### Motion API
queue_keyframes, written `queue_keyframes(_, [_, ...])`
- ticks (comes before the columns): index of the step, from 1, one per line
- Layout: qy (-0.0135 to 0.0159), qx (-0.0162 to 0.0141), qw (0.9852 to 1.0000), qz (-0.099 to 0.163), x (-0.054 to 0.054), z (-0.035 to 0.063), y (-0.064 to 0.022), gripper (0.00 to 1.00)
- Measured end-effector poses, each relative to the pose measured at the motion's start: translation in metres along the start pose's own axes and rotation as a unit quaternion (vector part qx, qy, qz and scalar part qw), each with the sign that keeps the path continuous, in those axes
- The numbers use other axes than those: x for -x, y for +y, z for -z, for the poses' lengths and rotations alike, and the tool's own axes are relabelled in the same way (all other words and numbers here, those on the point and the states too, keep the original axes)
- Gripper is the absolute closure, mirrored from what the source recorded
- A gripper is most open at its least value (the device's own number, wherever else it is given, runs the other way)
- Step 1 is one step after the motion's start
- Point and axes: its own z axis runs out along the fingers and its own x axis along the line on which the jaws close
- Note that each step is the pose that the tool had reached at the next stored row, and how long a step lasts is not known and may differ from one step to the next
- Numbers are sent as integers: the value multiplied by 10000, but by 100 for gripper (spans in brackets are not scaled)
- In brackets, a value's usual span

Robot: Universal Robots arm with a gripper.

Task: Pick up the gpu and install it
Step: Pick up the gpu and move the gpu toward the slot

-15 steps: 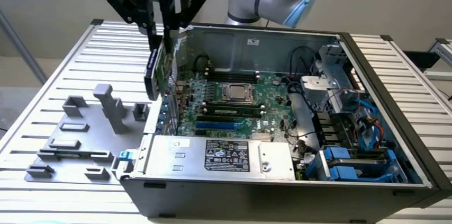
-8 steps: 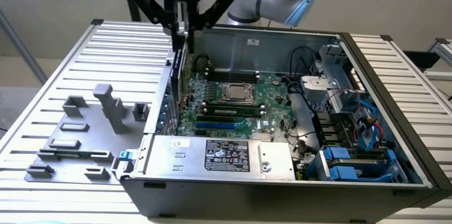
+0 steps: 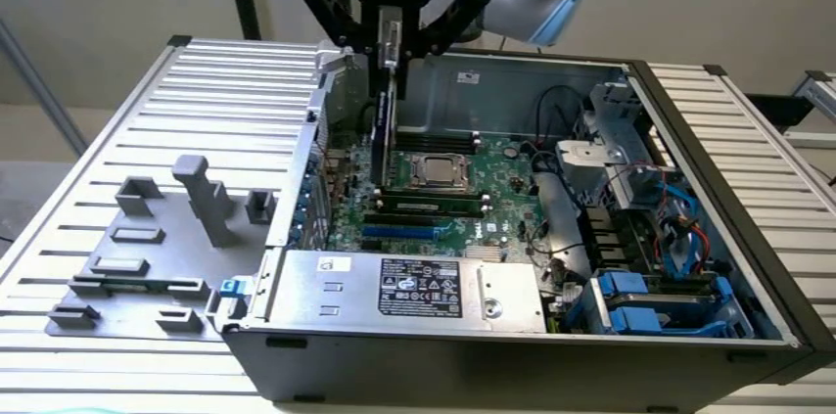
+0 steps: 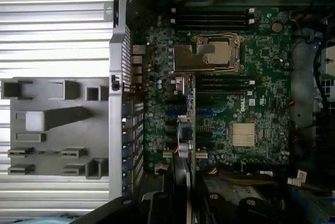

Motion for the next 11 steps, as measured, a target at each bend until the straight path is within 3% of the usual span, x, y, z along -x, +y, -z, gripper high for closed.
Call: queue_keyframes(11, [0, 0, 10000, 0, 442, -183, 303, 74])
